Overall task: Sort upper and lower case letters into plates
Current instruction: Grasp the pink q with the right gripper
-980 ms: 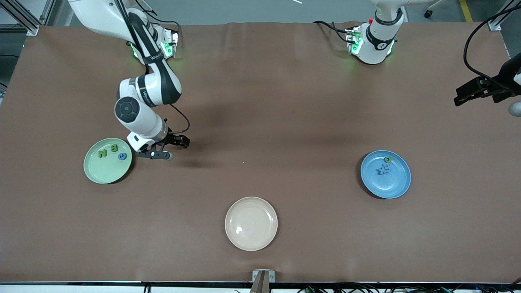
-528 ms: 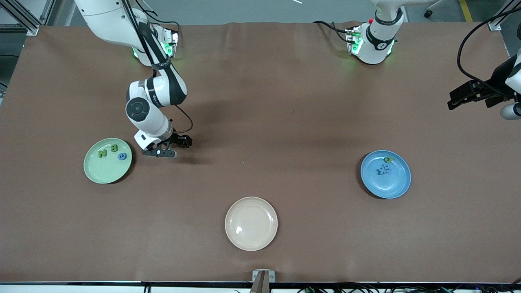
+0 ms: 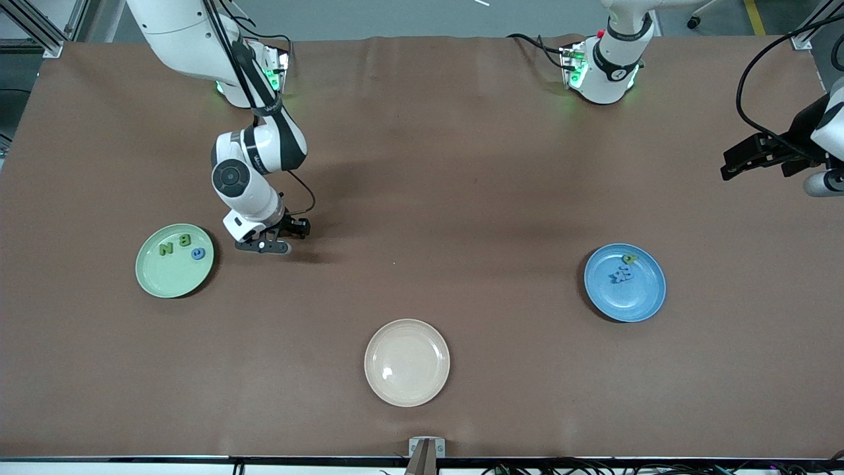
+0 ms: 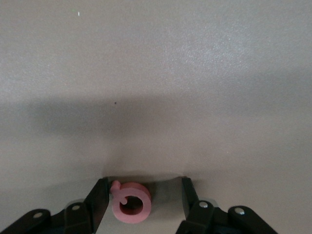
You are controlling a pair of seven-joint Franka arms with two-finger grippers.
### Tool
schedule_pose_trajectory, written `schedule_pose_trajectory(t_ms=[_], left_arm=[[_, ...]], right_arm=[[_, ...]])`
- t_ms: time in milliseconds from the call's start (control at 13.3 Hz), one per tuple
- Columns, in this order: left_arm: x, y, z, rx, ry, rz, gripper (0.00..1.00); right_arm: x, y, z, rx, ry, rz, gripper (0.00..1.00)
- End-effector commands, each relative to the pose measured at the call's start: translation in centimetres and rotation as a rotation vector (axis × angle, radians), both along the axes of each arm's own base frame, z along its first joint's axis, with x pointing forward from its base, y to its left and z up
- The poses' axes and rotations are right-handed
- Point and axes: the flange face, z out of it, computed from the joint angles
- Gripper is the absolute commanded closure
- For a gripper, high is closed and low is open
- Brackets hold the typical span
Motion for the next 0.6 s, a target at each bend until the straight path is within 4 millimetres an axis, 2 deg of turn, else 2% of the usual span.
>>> schedule_pose_trajectory(t_ms=[0,151,528], left_arm=[[-0.3,-0.1,0.0,-0.001,-0.010,-0.010,0.00],[-0.2,0.9,0.3,0.006,-0.019,0.007,0.00],[0.2,0.9,0.5,0.005,-0.056,0.008,0.00]], right_arm=[[-0.9,0.4,-0.2,0.001,-0.002,-0.007,0.39],[-1.0,0.4,-0.2,0.002,0.000,-0.008,0.47],[-1.0,0.4,-0.2,0.001,0.001,-0.007,0.70]])
